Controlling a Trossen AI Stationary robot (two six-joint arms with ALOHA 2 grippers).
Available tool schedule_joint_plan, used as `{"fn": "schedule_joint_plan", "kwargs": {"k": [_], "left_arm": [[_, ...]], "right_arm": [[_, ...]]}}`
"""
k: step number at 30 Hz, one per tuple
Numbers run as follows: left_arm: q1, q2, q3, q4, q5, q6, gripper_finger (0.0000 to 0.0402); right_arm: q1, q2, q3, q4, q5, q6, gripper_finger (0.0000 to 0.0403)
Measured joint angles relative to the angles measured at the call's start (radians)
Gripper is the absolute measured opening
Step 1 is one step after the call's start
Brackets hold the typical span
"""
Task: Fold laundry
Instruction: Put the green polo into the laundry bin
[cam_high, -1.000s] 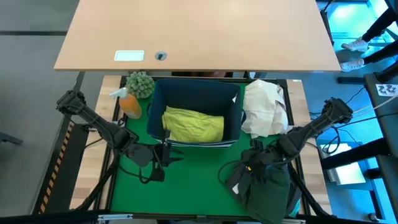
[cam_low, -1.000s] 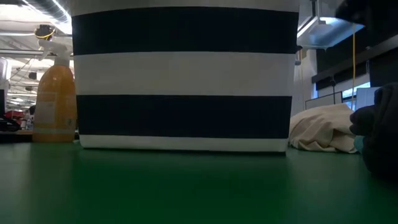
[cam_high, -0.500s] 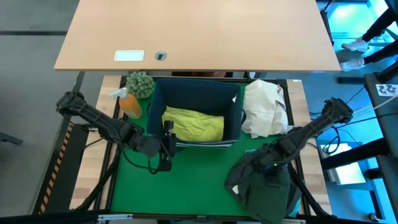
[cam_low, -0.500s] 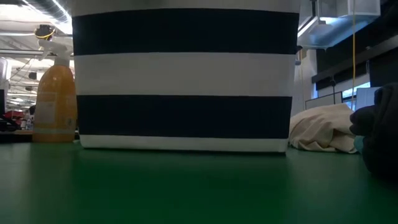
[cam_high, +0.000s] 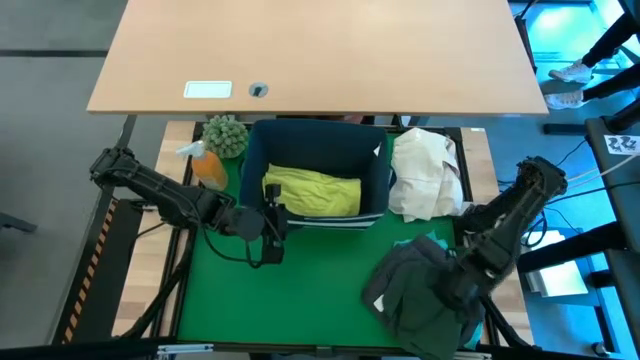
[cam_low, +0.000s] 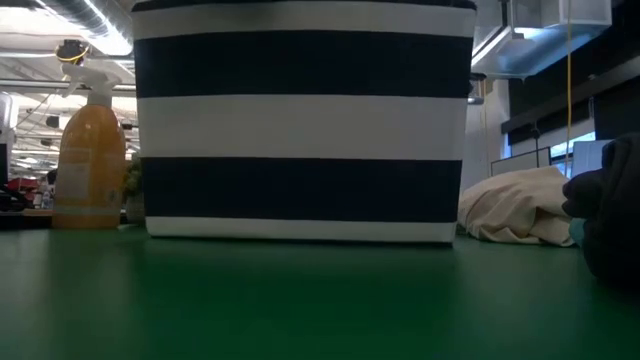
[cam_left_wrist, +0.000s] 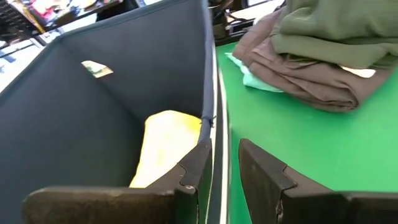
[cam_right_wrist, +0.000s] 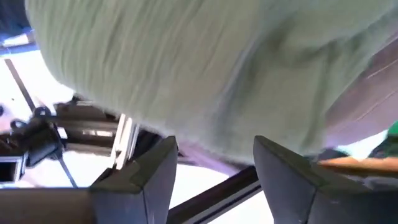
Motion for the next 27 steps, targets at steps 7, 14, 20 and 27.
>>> {"fn": "schedule_joint_plan", "kwargs": {"k": [7, 14, 20, 27], "left_arm": [[0.017, 0.001, 0.000, 0.012, -0.100, 0.001, 0.0077], [-0.006, -0.019, 0.000, 0.152, -0.130, 0.097, 0.0077], [-0.039, -0.041, 0.000, 0.238, -0.130, 0.211, 0.0077], [-0.051, -0.042, 0.000, 0.242, -0.128, 0.229, 0.0077]], "right_arm": [[0.154, 0.000, -0.036, 0.161, 0.179, 0.096, 0.0209], [0.159, 0.001, -0.218, 0.300, 0.179, 0.142, 0.0209], [0.109, 0.000, -0.397, 0.483, 0.150, 0.139, 0.0209], [-0.048, -0.002, -0.509, 0.677, 0.131, -0.015, 0.0209]]}}
